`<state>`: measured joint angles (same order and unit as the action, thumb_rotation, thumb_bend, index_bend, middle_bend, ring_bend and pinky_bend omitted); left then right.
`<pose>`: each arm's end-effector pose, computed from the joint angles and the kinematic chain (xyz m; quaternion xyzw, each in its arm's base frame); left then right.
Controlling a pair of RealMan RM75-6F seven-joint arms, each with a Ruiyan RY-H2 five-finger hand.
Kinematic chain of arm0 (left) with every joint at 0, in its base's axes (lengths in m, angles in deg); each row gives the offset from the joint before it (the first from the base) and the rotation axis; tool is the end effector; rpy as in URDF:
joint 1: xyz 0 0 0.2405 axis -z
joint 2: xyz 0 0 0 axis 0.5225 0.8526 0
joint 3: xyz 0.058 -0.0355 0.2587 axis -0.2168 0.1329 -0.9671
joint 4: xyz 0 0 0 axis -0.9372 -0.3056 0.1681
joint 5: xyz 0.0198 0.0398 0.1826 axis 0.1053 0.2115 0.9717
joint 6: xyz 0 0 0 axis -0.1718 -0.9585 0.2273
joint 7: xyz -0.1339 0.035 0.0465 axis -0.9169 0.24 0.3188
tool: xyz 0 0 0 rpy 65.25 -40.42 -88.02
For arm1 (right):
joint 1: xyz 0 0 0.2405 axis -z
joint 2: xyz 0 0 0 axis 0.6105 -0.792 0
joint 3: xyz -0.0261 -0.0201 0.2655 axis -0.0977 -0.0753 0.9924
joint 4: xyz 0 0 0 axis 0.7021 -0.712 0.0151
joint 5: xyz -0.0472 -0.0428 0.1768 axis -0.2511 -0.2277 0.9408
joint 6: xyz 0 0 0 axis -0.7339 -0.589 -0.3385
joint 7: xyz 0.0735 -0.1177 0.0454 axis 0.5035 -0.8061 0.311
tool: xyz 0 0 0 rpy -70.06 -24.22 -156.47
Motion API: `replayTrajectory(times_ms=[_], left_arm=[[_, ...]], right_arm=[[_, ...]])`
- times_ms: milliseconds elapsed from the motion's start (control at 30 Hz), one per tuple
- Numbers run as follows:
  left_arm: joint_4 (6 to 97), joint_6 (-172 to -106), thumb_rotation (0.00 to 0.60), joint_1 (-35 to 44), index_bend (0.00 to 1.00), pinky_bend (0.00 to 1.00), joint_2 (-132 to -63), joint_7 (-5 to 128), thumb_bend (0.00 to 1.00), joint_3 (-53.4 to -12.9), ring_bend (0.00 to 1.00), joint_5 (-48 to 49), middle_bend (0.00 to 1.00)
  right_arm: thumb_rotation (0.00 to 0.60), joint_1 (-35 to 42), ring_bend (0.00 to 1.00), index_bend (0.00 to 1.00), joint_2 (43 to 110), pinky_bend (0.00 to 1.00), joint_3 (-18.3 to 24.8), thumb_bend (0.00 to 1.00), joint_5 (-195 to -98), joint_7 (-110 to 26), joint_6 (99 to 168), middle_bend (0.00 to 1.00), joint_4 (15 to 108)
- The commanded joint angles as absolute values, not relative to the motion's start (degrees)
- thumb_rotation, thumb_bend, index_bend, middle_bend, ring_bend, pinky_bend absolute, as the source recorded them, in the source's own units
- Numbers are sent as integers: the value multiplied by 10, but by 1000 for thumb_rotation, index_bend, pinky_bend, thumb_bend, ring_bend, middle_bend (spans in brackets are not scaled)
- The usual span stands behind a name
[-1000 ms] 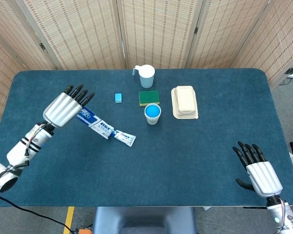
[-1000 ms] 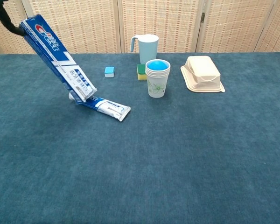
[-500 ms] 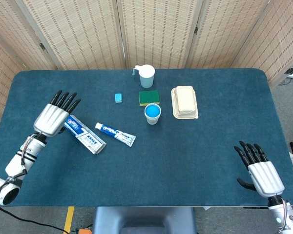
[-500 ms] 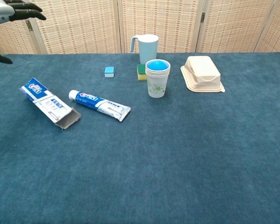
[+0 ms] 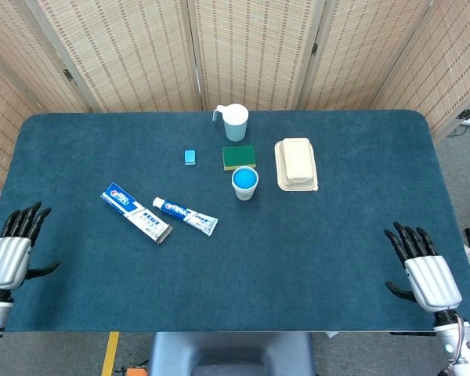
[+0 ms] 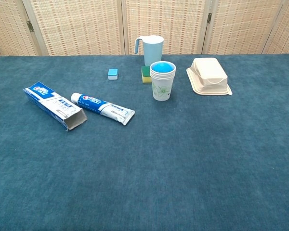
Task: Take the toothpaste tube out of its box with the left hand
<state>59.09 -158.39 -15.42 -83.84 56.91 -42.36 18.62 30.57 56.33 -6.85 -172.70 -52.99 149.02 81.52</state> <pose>-0.3257 0.2388 0.1727 -0.6162 -0.3564 -0.3849 0.5875 -0.3038 -0.1829 0.1636 0.6705 -0.3585 0.3234 0.5633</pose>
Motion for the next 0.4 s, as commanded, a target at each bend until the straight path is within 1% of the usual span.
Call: replayTrajectory(times_ms=[33, 100, 400], left_arm=[[567, -1603, 600, -196, 0, 0, -863, 597, 87, -428, 0, 156, 0], [577, -1587, 600, -200, 0, 0, -858, 621, 86, -429, 0, 144, 0], [601, -1594, 600, -210, 0, 0, -851, 638, 86, -415, 0, 159, 0]], right_arm=[[600, 305, 0, 0, 565, 0, -65, 221, -1718, -533, 1487, 0, 816], [600, 304, 0, 0, 564, 0, -62, 221, -1713, -532, 1485, 0, 817], [600, 301, 0, 0, 566, 0, -61, 221, -1707, -537, 1477, 0, 817]])
